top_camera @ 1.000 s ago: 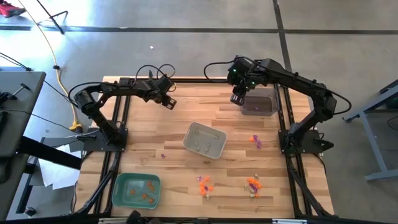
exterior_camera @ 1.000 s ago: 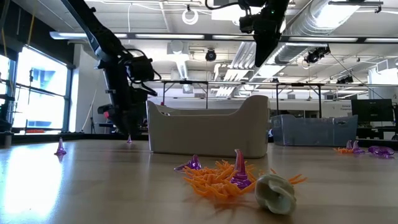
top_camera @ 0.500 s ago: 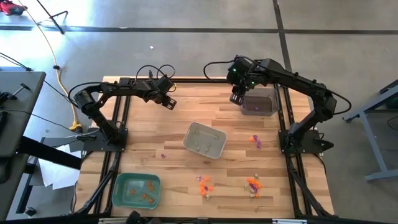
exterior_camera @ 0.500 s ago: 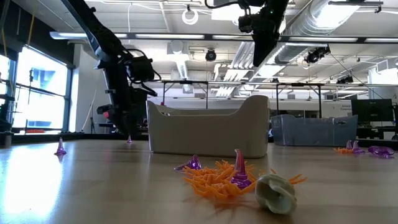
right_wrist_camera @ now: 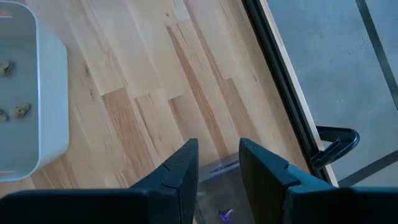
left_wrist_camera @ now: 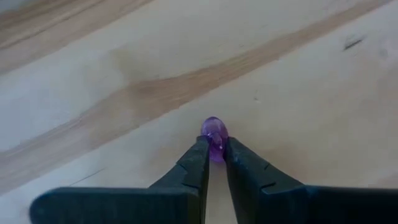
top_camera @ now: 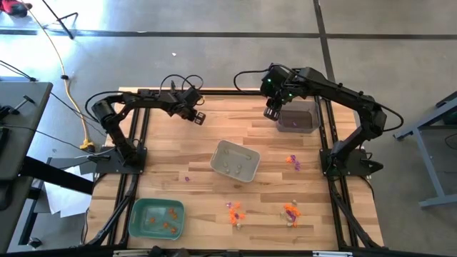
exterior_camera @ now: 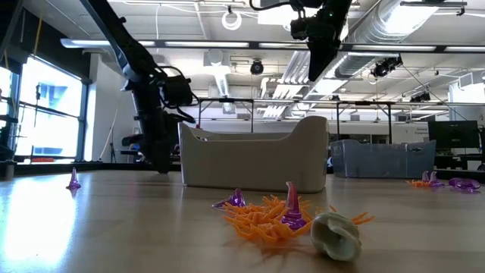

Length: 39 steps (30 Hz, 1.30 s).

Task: Sort Halloween decoration
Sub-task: Put the violet witch hat toy into the black bin

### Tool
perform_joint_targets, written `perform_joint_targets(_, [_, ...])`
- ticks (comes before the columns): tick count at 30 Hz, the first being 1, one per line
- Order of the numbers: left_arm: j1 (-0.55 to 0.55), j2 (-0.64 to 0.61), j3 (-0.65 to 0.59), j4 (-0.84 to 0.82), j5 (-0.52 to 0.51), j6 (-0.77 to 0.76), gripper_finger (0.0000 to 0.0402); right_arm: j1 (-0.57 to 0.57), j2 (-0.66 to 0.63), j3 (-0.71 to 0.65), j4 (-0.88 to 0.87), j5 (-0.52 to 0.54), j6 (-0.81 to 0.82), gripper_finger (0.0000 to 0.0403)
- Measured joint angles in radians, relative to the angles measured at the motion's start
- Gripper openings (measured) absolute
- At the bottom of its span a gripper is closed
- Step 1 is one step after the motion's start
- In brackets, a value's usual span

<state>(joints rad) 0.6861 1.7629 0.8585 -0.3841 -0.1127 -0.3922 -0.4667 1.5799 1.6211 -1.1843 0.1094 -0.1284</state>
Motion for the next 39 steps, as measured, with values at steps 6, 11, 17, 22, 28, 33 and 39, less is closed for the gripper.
perform_joint_targets(6, [0.000,-0.023,-0.001,0.006,0.009,-0.019,0.0015,0.000,0.000,0.000,0.000,0.000,-0.002,0.0112])
perform_joint_targets(11, [-0.002,-0.104,0.023,-0.021,0.027,-0.024,0.0002,0.000,0.000,0.000,0.000,0.000,-0.008,0.0112])
perform_joint_targets(17, [-0.002,-0.204,0.031,-0.024,0.038,-0.026,0.0000,0.000,0.000,0.000,0.000,0.000,-0.007,0.0112])
perform_joint_targets(22, [-0.011,-0.287,0.034,-0.022,0.083,-0.036,0.0000,0.000,0.000,0.000,0.032,0.000,0.000,0.0112])
perform_joint_targets(28, [-0.056,-0.397,0.034,-0.008,0.087,-0.063,0.0000,0.000,0.000,0.000,0.190,-0.001,0.076,0.0112])
perform_joint_targets(33, [-0.106,-0.497,0.034,0.095,0.094,-0.096,0.0000,0.003,0.002,0.000,0.372,-0.043,0.140,0.0112])
perform_joint_targets(39, [-0.158,-0.604,0.034,0.297,0.136,-0.130,0.0000,0.009,0.007,0.000,0.578,-0.087,0.200,0.0112])
